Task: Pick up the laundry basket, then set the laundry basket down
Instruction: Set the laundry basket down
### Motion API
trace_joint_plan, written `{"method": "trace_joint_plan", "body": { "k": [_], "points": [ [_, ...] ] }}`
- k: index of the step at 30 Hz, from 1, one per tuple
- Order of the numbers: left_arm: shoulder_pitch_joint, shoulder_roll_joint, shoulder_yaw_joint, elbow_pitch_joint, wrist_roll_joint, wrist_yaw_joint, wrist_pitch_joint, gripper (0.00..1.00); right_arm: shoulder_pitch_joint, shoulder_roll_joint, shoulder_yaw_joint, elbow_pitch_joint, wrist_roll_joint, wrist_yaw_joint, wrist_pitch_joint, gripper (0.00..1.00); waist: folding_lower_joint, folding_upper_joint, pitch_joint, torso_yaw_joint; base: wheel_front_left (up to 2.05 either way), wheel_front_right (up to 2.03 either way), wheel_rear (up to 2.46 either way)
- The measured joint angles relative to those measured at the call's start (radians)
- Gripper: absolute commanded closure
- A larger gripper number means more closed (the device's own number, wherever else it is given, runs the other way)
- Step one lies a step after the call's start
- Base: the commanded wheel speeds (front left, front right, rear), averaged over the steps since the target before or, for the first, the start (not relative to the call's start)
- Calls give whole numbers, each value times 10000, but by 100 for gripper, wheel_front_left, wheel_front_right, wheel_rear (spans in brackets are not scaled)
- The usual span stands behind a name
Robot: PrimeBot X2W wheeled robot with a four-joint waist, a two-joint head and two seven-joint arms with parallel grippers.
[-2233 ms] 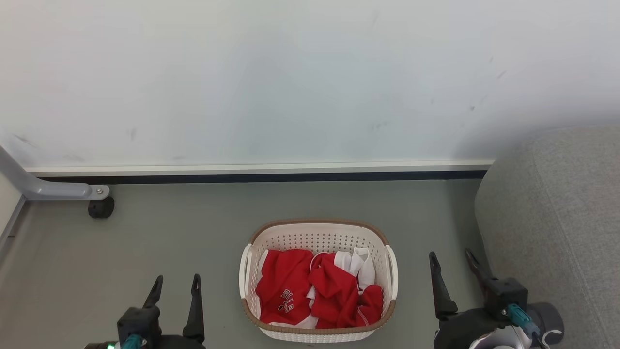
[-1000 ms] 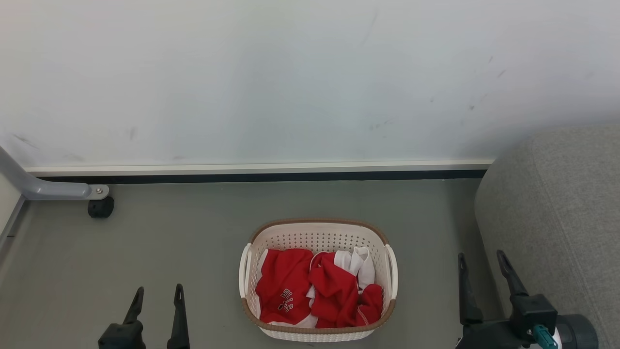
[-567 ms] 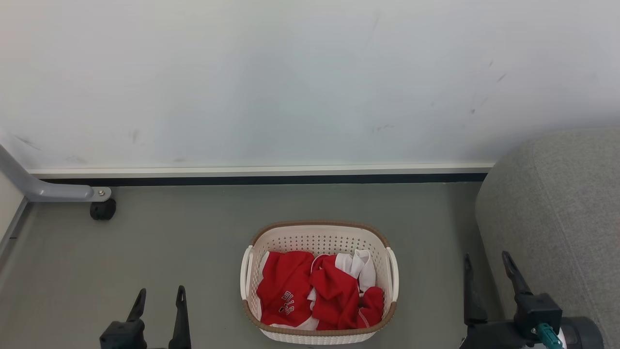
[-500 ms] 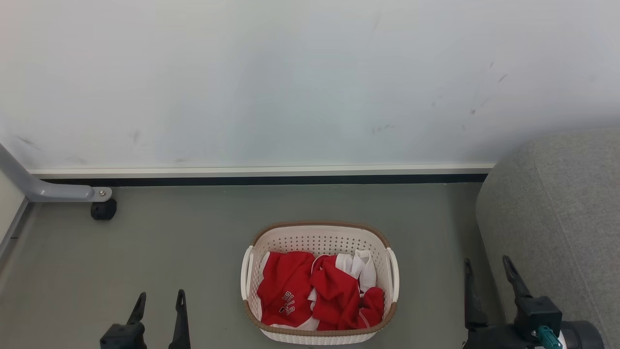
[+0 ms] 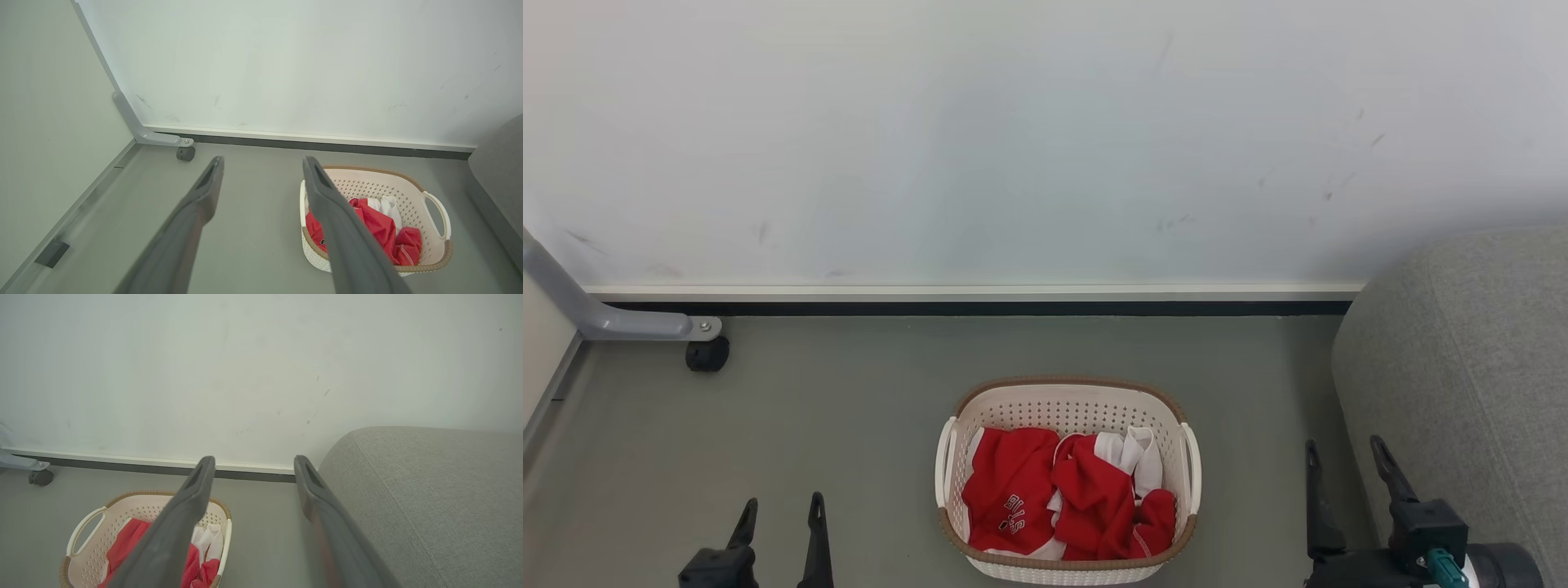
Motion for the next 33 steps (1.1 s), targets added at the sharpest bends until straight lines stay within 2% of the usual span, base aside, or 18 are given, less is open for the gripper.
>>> {"method": "trace_joint_plan", "body": {
  "k": [33],
  "points": [
    [172, -25, 130, -660, -61, 12, 339, 0, 154, 4, 40, -500, -36, 0, 495, 0, 1, 0, -1, 70, 0, 0, 0]
  ]
}}
